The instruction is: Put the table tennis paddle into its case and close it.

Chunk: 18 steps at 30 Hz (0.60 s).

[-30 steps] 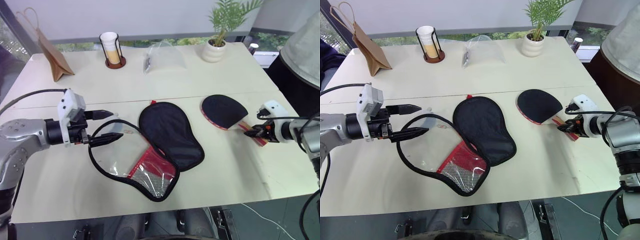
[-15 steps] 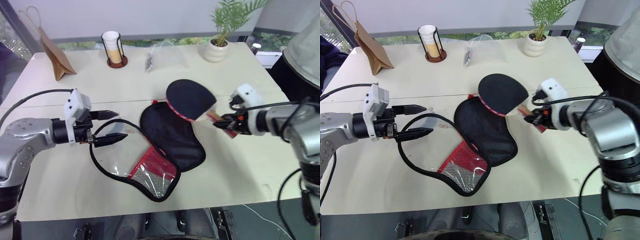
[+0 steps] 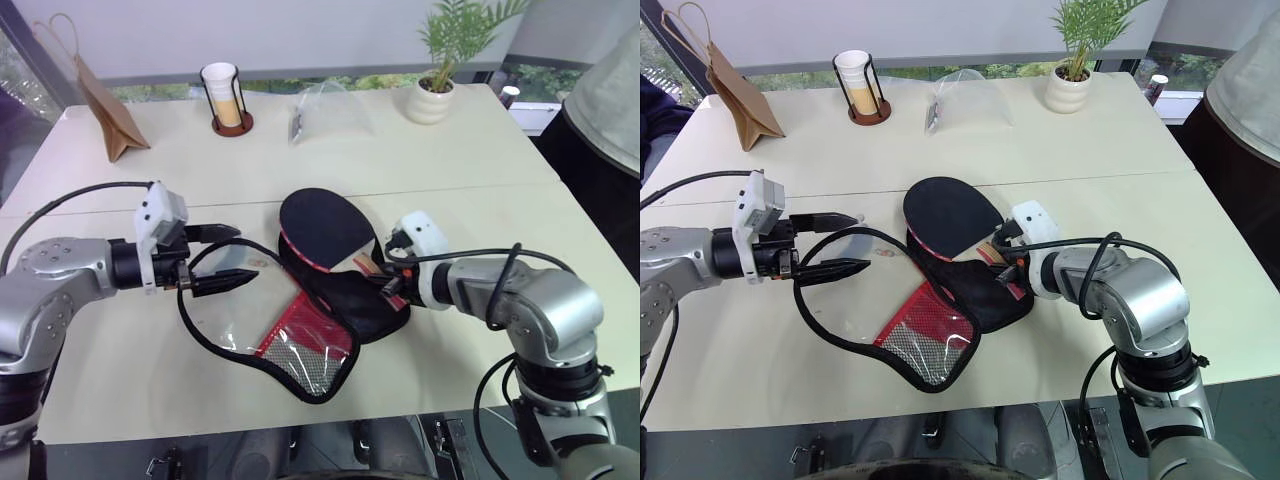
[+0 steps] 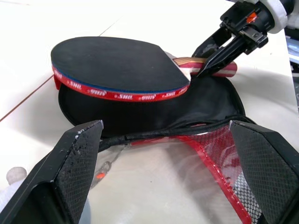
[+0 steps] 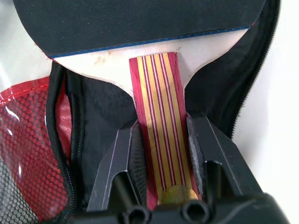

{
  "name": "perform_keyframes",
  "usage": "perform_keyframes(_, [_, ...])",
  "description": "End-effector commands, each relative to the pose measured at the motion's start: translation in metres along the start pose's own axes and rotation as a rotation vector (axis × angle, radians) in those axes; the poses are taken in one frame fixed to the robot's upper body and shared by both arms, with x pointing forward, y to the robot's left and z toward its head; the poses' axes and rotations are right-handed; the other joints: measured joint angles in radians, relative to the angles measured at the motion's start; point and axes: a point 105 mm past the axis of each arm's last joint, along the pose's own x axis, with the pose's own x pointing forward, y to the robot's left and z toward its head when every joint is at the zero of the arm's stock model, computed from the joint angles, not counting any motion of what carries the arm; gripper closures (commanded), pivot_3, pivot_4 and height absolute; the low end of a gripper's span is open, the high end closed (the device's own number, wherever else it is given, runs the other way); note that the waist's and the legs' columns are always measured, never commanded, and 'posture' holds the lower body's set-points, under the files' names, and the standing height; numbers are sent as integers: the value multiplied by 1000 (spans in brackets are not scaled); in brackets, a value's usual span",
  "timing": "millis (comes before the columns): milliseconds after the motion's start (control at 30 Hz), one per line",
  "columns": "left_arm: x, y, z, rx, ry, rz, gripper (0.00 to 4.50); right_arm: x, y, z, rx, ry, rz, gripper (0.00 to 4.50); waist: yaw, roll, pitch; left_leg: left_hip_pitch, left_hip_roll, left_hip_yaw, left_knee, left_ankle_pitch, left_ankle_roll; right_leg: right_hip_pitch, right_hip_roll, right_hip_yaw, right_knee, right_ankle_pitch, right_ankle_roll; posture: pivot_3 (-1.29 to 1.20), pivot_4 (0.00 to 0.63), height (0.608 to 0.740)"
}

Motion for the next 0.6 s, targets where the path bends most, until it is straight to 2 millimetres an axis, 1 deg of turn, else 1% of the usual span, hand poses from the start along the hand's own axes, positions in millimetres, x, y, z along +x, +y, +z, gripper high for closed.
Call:
perform_keyframes(33, [-6,-1,9,43,-11,13,0,-1,7,5,-25,-19,10,3698,0,0,0,0,0,0,0,0,0,0,0,0,0,0,0,0,150,734])
perform_keyframes(300, [-8,-1,8,44,-9,27,0,4,12,0,-19,9,24,3698,-3,0,0,0,0,0,0,0,0,0,2,0,0,0,0,0,150,734])
perform_keyframes(333, [-8,-1,7,44,-9,29,0,5,11,0,-19,13,23,2672,-3,0,0,0,0,0,0,0,0,0,2,0,0,0,0,0,150,734])
perform_keyframes(400, [-9,-1,7,44,-8,32,0,5,11,-1,-21,17,20,2013,-3,0,0,0,0,0,0,0,0,0,2,0,0,0,0,0,150,734])
perform_keyframes(433, [-9,-2,7,44,-8,34,0,5,11,0,-24,19,19,1424,-3,0,0,0,0,0,0,0,0,0,3,0,0,0,0,0,150,734])
perform_keyframes(500, [-11,-2,7,43,-7,39,0,4,10,1,-32,20,22,438,-3,0,0,0,0,0,0,0,0,0,3,0,0,0,0,0,150,734])
perform_keyframes(533, [-12,-1,6,42,-5,44,0,0,10,4,-47,12,31,57,-3,0,0,0,0,0,0,0,0,0,3,0,0,0,0,0,150,734])
perform_keyframes(600, [-16,0,5,43,1,59,0,-8,11,13,-77,-15,60,57,-5,0,0,0,0,0,0,0,0,0,3,0,0,0,0,0,150,734])
